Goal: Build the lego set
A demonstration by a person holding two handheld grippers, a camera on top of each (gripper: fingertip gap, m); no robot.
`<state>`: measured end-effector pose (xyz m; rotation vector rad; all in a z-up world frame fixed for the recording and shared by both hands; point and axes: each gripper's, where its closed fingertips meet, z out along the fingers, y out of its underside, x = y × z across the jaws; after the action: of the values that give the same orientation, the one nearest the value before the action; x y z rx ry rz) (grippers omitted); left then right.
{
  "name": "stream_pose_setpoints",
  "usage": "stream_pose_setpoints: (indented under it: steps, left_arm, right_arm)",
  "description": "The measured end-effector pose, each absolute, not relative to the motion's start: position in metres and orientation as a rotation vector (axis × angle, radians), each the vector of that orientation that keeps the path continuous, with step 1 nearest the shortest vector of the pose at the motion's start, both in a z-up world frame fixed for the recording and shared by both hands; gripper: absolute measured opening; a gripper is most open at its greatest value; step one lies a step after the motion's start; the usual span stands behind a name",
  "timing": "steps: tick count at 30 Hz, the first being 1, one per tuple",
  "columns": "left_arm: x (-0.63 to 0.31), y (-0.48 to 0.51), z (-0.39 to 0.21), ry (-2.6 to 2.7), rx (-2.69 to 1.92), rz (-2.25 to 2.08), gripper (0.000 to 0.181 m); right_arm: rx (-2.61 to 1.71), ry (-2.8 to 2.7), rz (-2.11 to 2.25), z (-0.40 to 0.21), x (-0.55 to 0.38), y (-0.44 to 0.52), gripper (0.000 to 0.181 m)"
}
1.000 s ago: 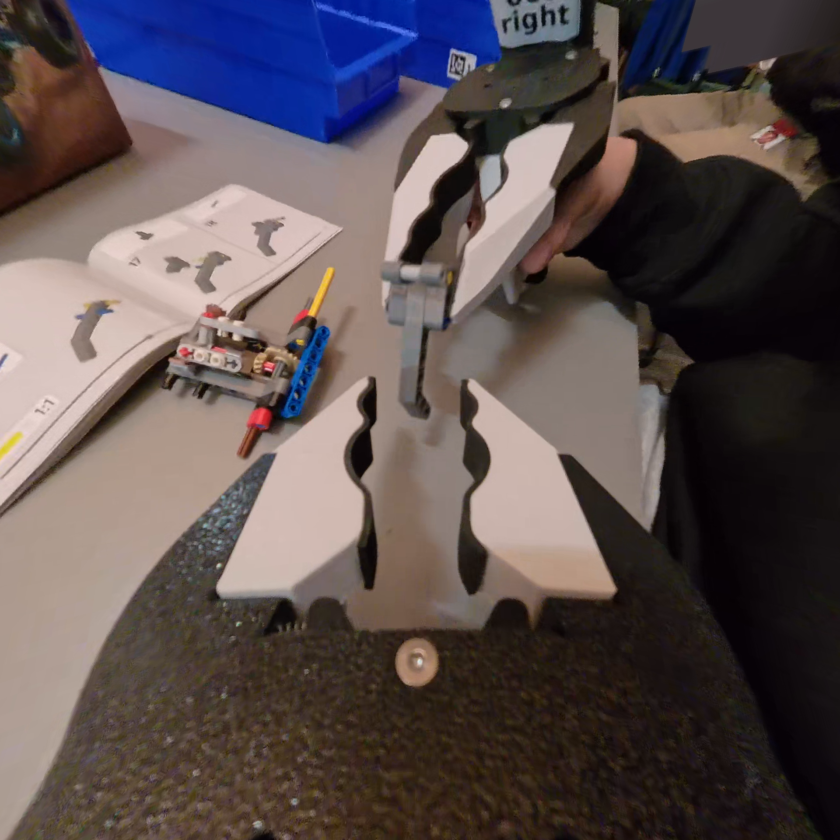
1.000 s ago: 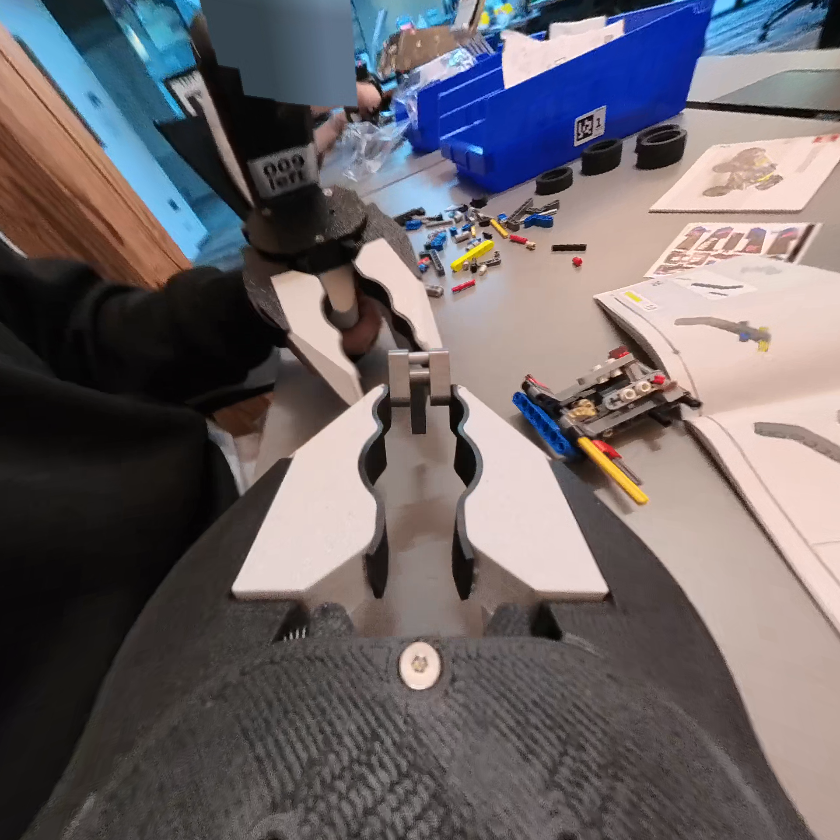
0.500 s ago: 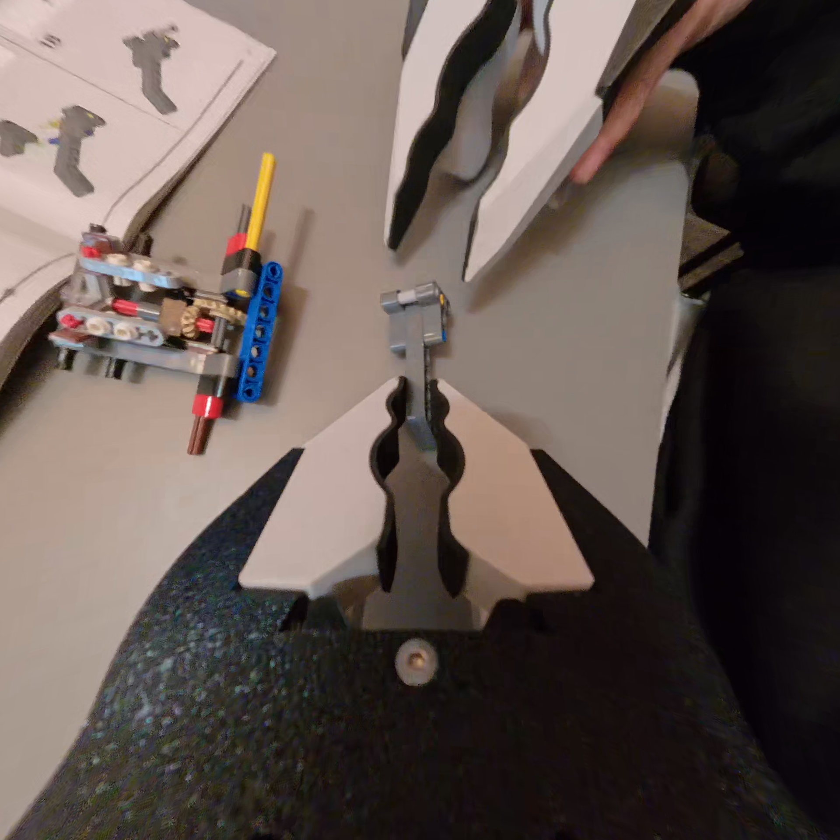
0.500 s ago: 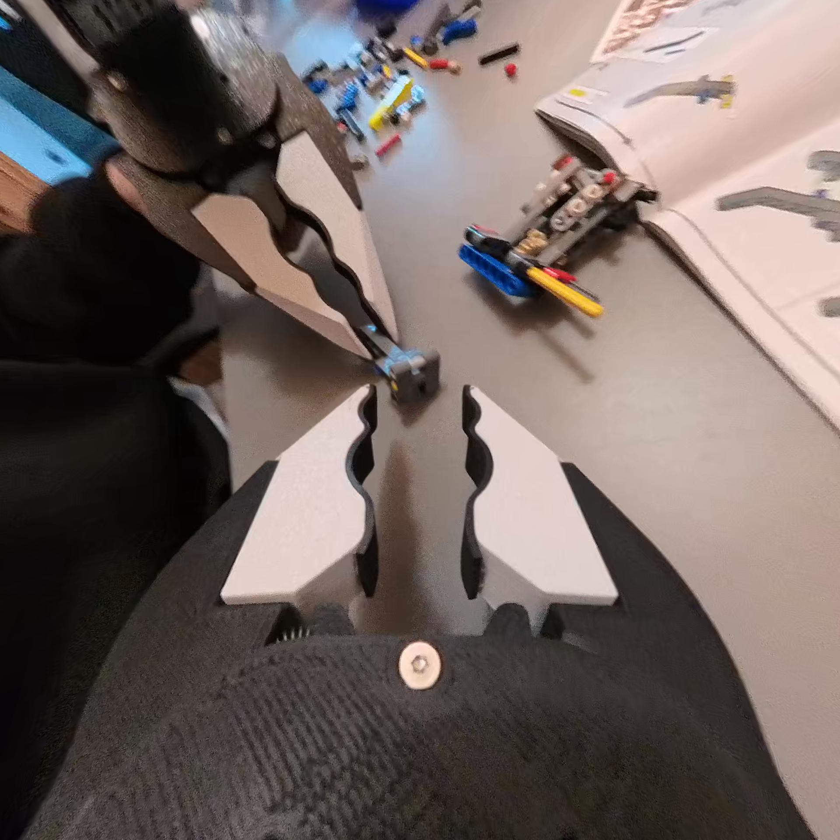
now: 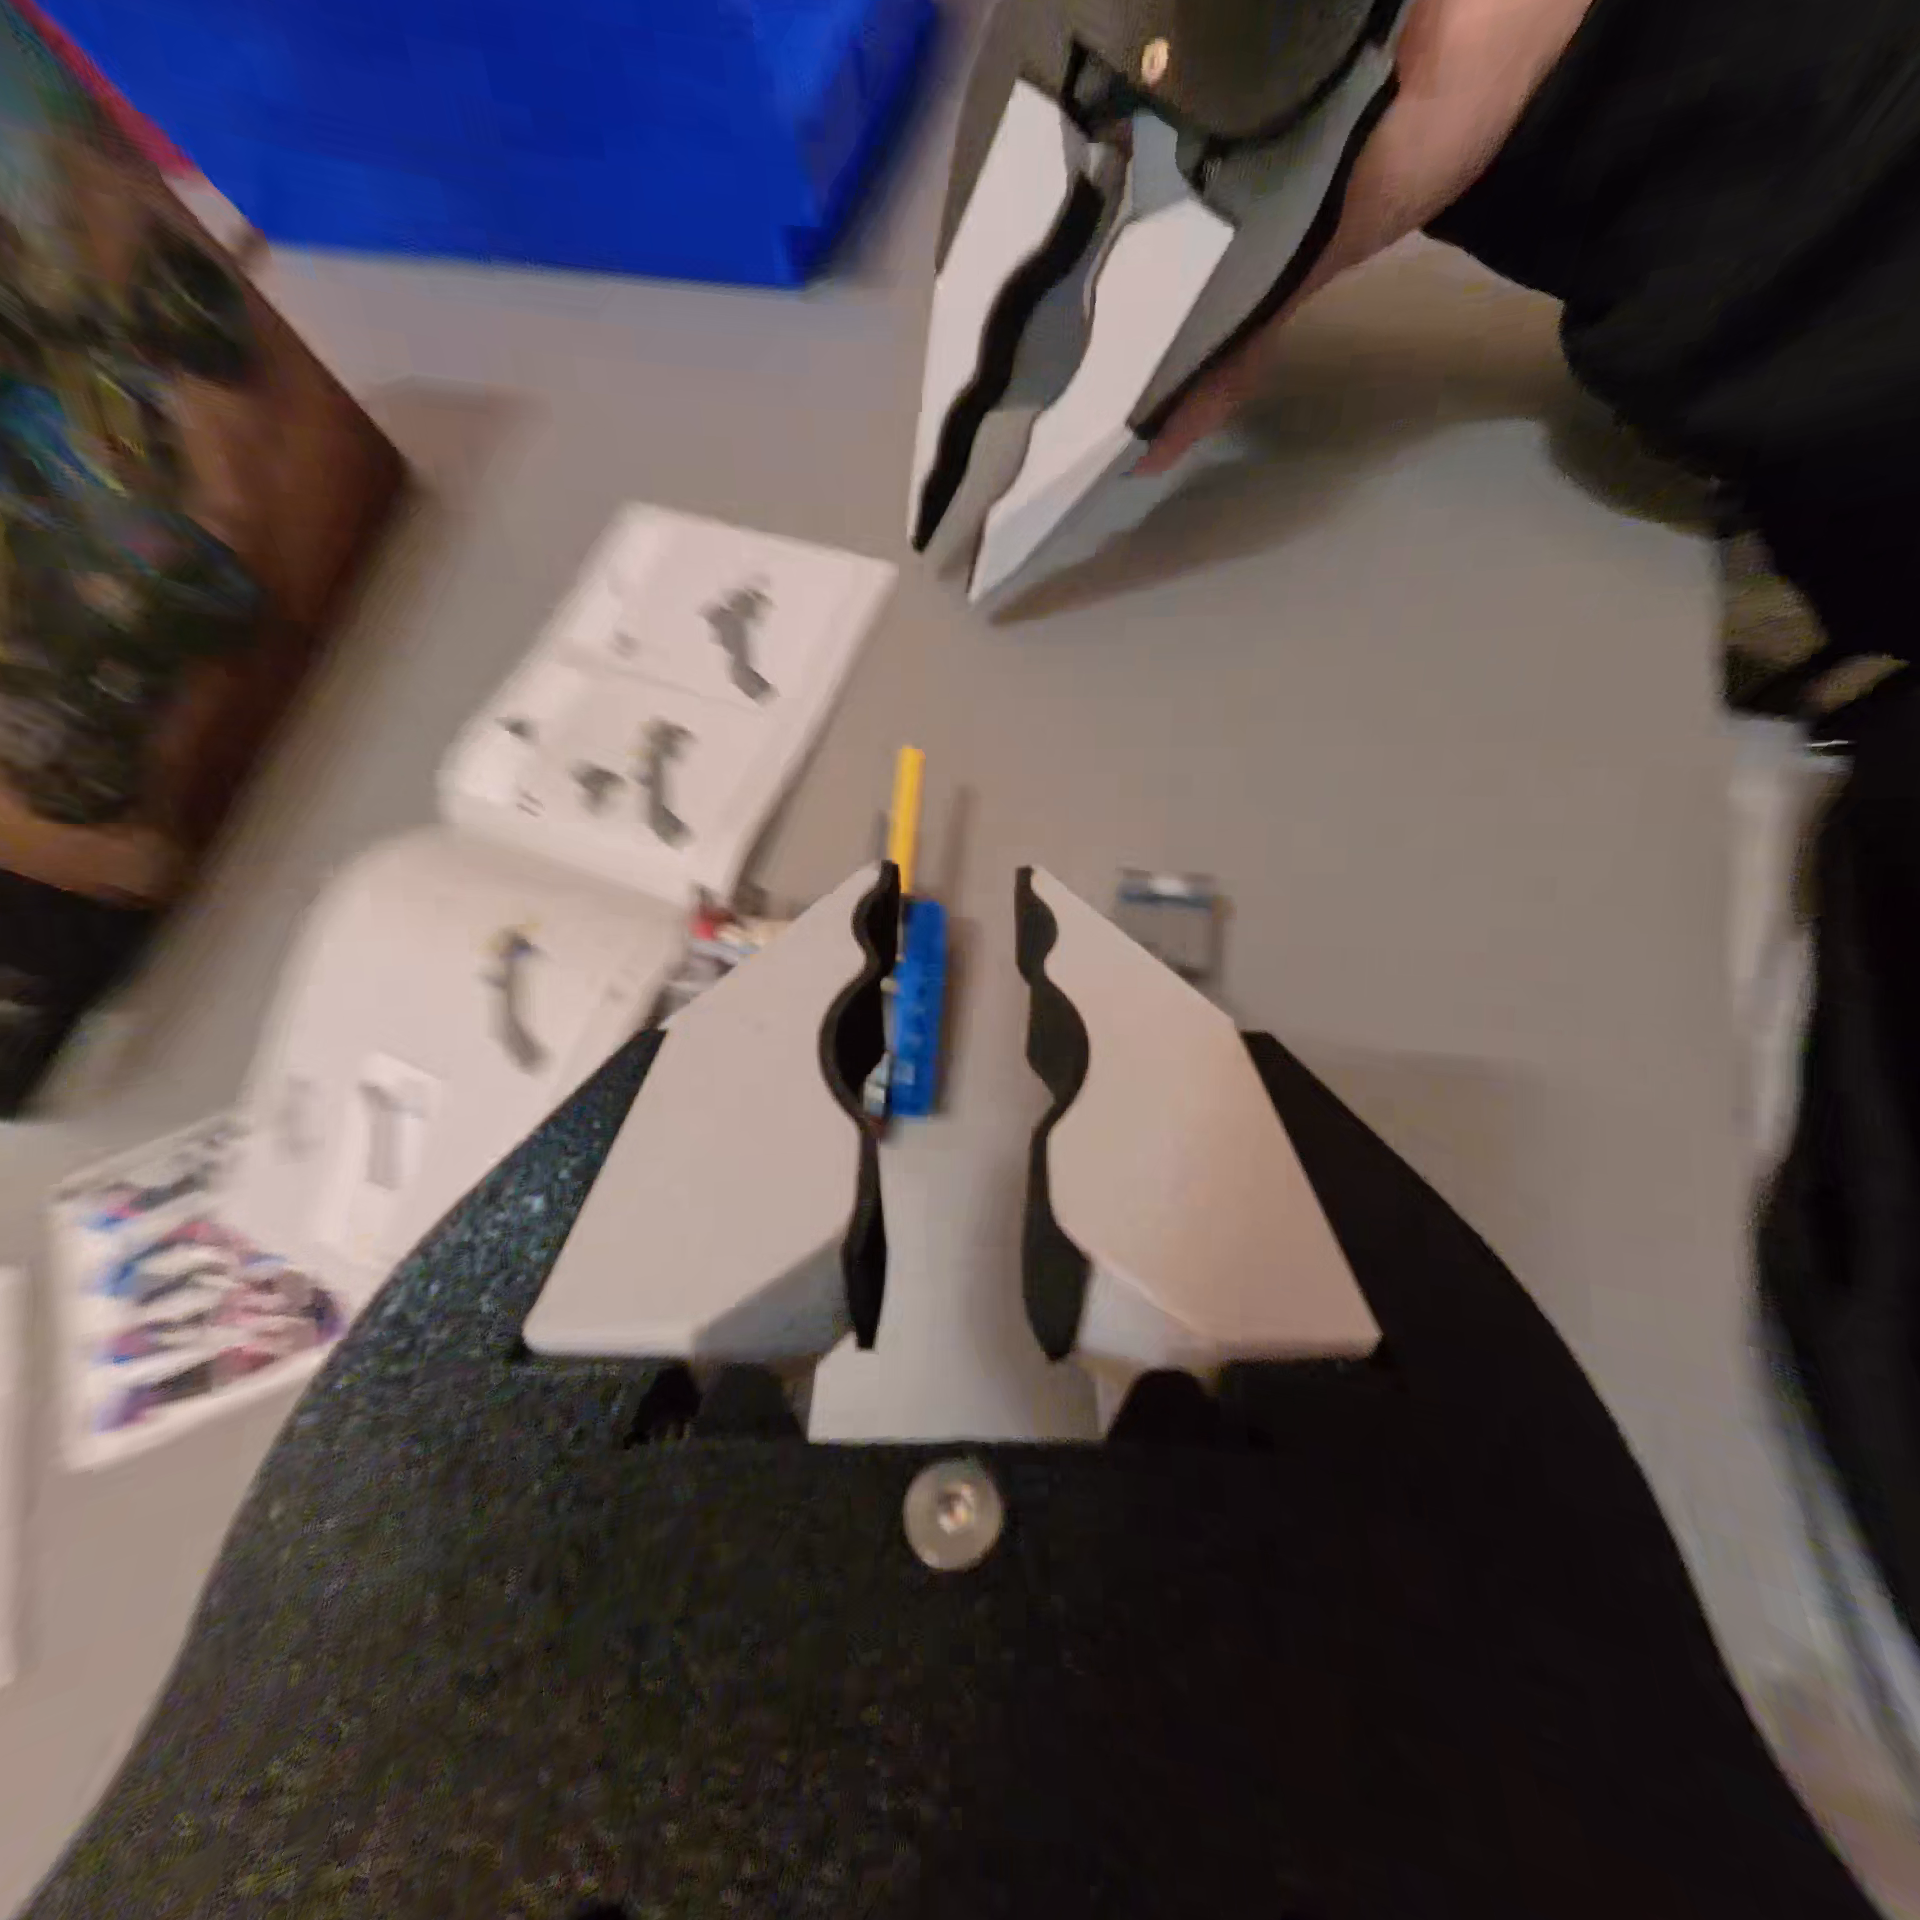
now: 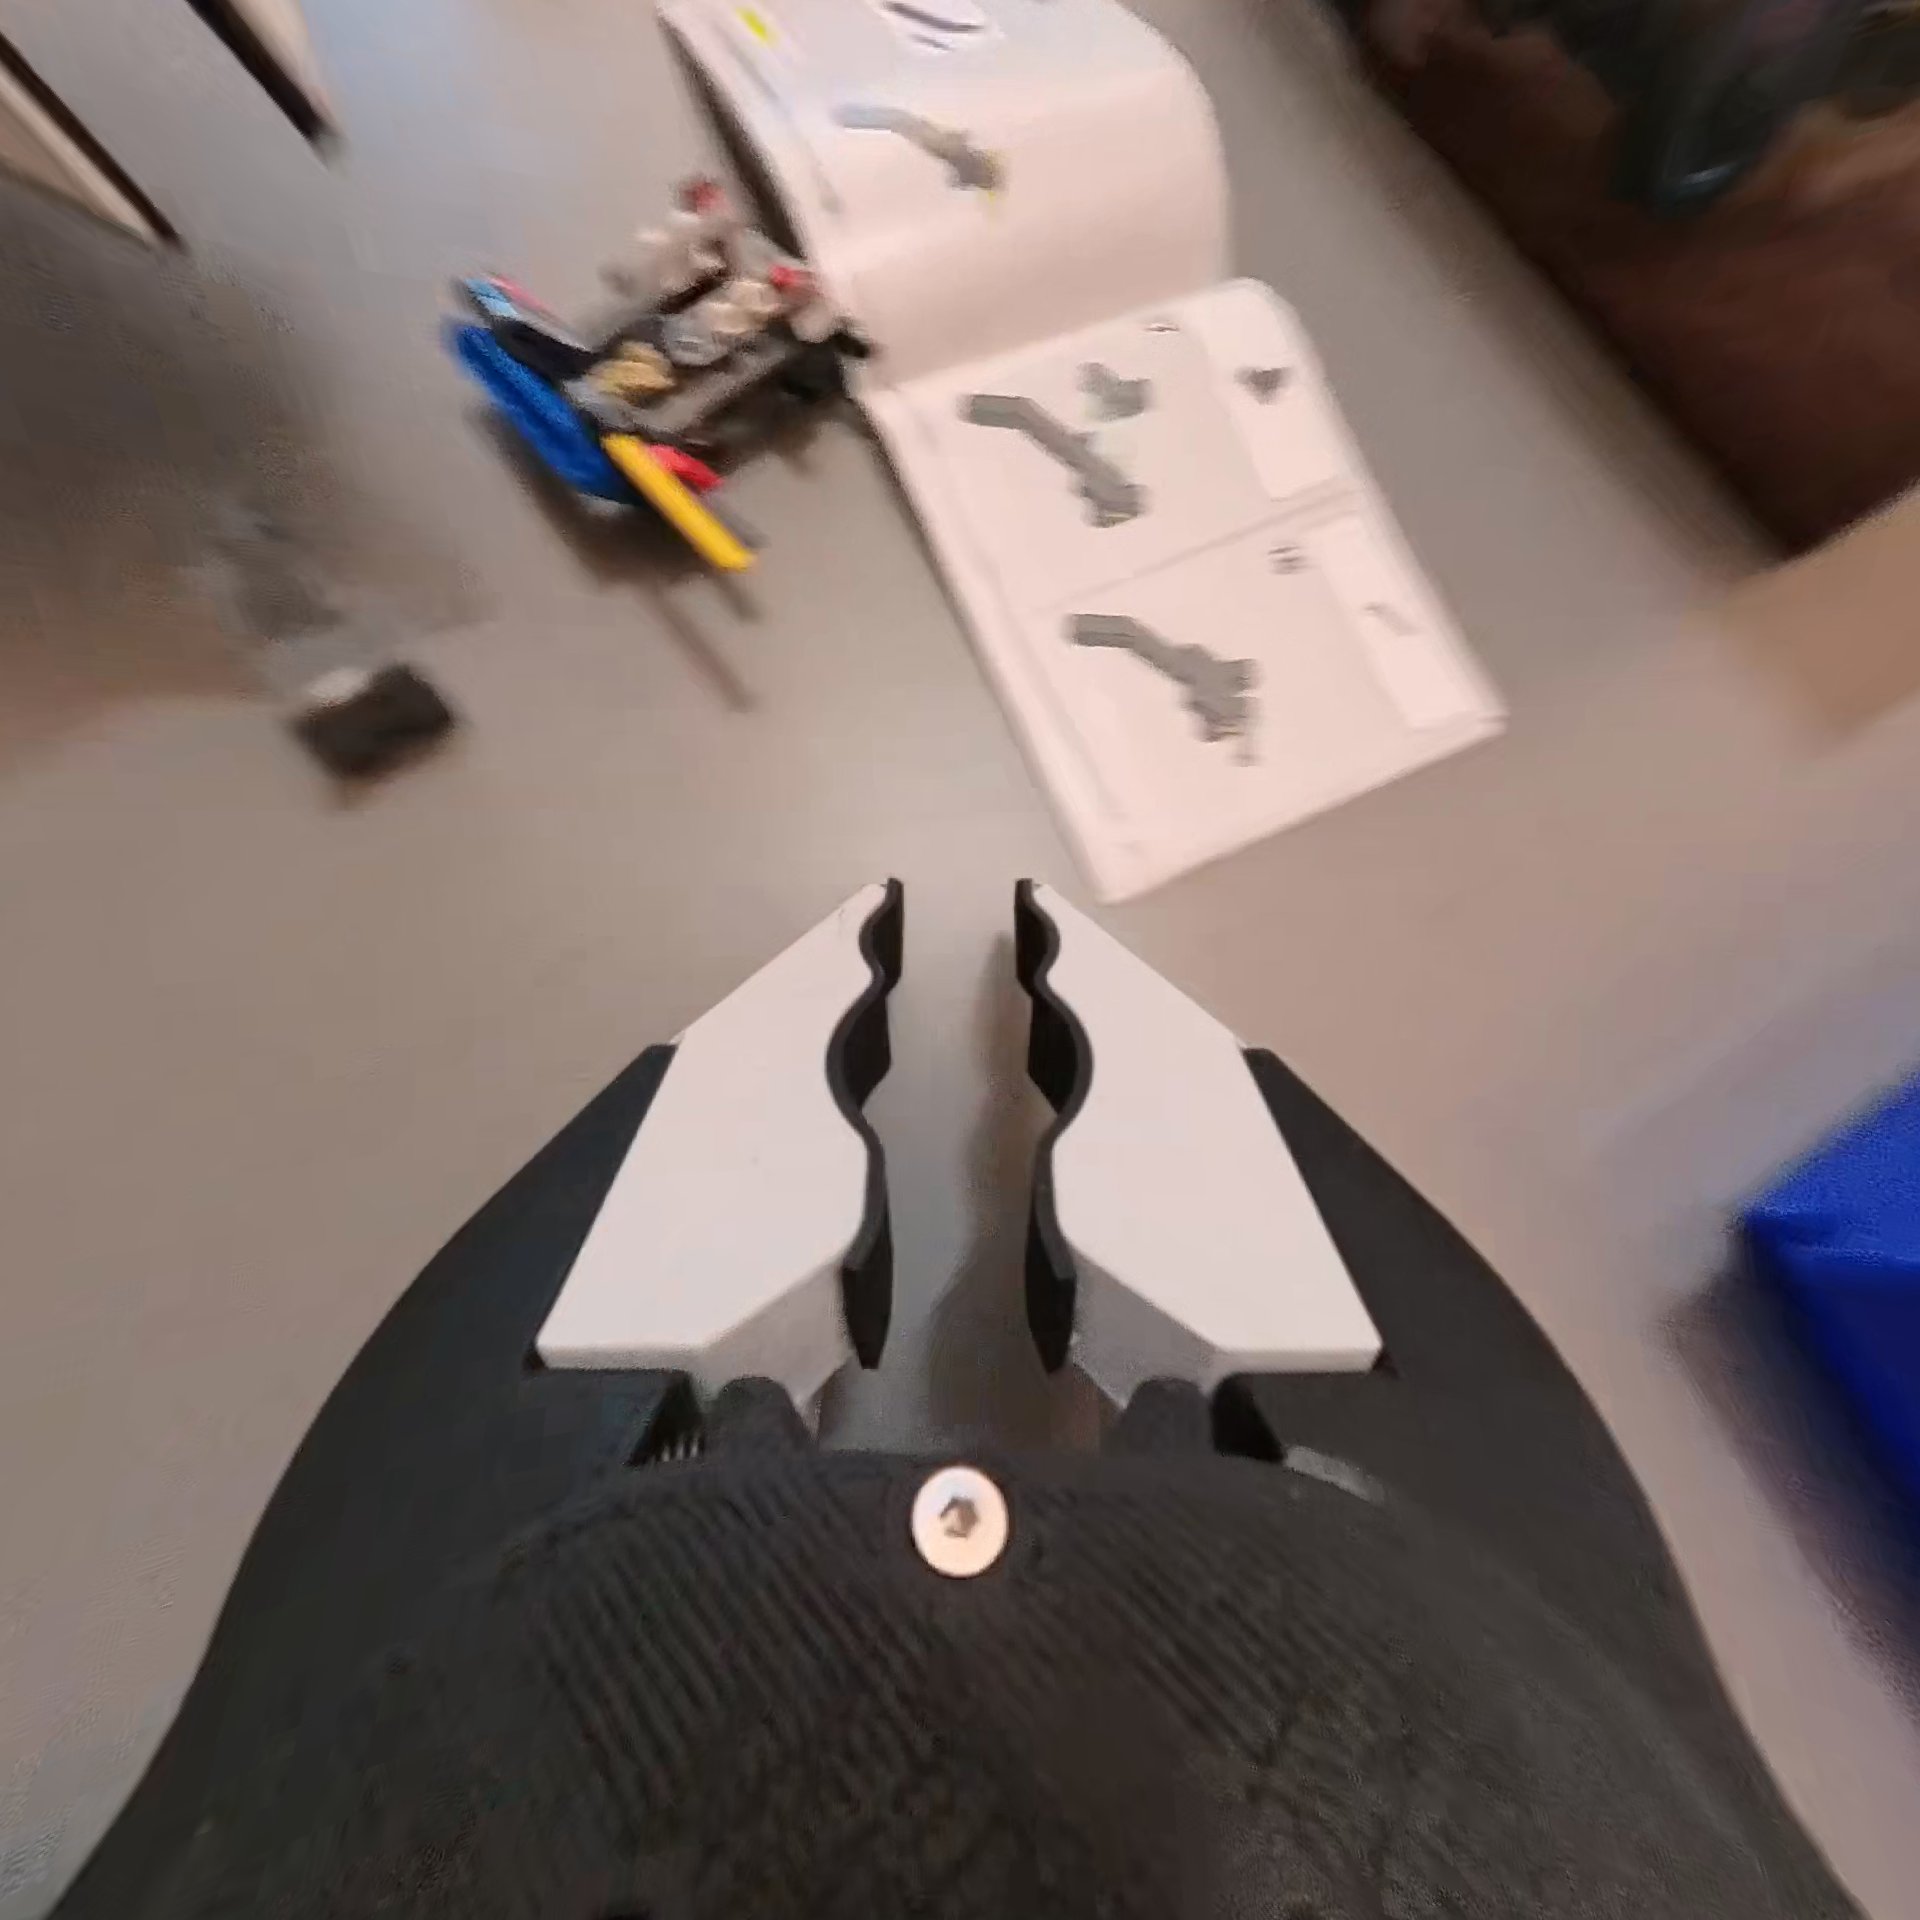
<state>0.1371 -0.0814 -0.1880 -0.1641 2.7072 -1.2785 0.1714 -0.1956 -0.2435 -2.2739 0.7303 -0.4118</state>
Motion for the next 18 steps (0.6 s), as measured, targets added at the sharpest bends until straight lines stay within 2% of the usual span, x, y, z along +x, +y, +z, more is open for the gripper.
stream_pose_setpoints:
  steps: [3,5,10,18]
  left_arm:
    - [0.166,-0.094,-0.179,2.649,-0.009,-1.090,0.025]
    - [0.180,-0.109,-0.187,2.705,0.095,-0.954,0.029]
    - [0.200,-0.152,-0.221,2.877,0.358,-0.771,0.038]
    - [0.216,-0.165,-0.259,3.056,0.358,-0.613,0.041]
  right_arm:
    - [-2.293,0.741,-0.507,-0.243,0.201,-0.209,0.023]
    - [-2.265,0.725,-0.524,-0.241,0.211,-0.207,0.032]
    - [-2.169,0.632,-0.540,-0.237,0.211,-0.194,0.035]
    - [-2.109,0.605,-0.601,-0.233,0.215,-0.204,0.036]
